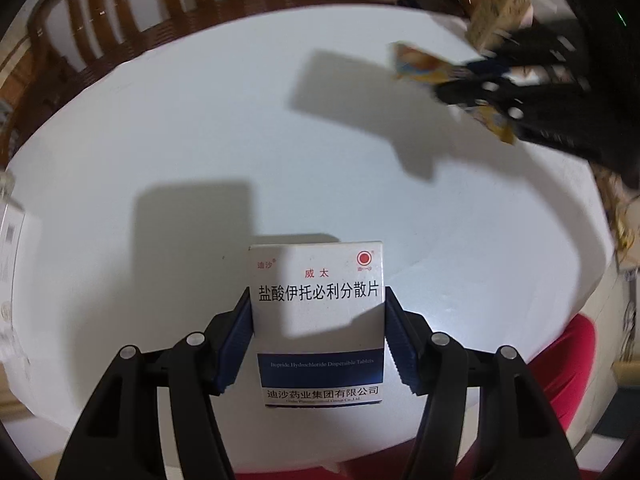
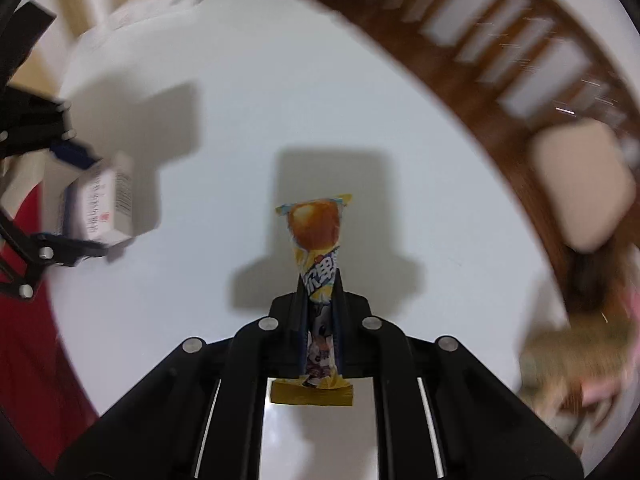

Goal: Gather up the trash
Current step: 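Grasp the white medicine box with the left tool while the right tool grasps the snack wrapper, then carry the medicine box and snack wrapper down toward the plastic bag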

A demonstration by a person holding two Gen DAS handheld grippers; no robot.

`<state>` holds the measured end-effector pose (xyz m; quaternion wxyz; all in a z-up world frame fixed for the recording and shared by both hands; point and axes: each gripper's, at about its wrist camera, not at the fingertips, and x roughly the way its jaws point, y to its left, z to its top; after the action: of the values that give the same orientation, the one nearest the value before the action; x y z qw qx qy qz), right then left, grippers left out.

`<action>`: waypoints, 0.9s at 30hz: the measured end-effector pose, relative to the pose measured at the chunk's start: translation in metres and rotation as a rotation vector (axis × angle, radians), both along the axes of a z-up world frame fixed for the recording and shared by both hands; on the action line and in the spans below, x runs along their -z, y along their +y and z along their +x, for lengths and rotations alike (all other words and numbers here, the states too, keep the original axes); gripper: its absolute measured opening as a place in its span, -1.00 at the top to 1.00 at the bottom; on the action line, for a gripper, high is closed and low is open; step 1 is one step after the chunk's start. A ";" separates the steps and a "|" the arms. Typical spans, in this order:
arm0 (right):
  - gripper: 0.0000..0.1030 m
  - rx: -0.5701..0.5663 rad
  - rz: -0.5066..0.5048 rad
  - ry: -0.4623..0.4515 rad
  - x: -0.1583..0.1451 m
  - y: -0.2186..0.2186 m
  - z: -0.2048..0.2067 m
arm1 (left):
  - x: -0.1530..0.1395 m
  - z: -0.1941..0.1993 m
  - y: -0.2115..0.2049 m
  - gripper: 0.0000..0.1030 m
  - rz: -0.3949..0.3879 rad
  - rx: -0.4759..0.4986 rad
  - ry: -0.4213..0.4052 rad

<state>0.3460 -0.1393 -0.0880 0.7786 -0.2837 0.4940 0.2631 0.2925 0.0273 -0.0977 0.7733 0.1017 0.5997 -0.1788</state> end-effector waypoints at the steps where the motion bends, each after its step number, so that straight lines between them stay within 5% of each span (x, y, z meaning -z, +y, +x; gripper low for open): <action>1: 0.80 0.052 0.009 -0.018 -0.007 -0.005 -0.010 | -0.005 -0.006 0.003 -0.16 -0.009 -0.007 -0.011; 14: 0.80 0.324 0.237 -0.229 -0.085 0.006 -0.171 | -0.065 -0.092 -0.019 -0.16 -0.069 -0.082 -0.240; 27: 0.80 0.446 0.345 -0.345 -0.098 0.003 -0.277 | -0.087 -0.189 -0.003 -0.16 -0.088 -0.110 -0.354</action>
<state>0.0691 -0.1362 0.0100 0.9258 -0.0727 0.3529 0.1142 0.1039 0.0244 -0.0110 0.8790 0.0646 0.4506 -0.1418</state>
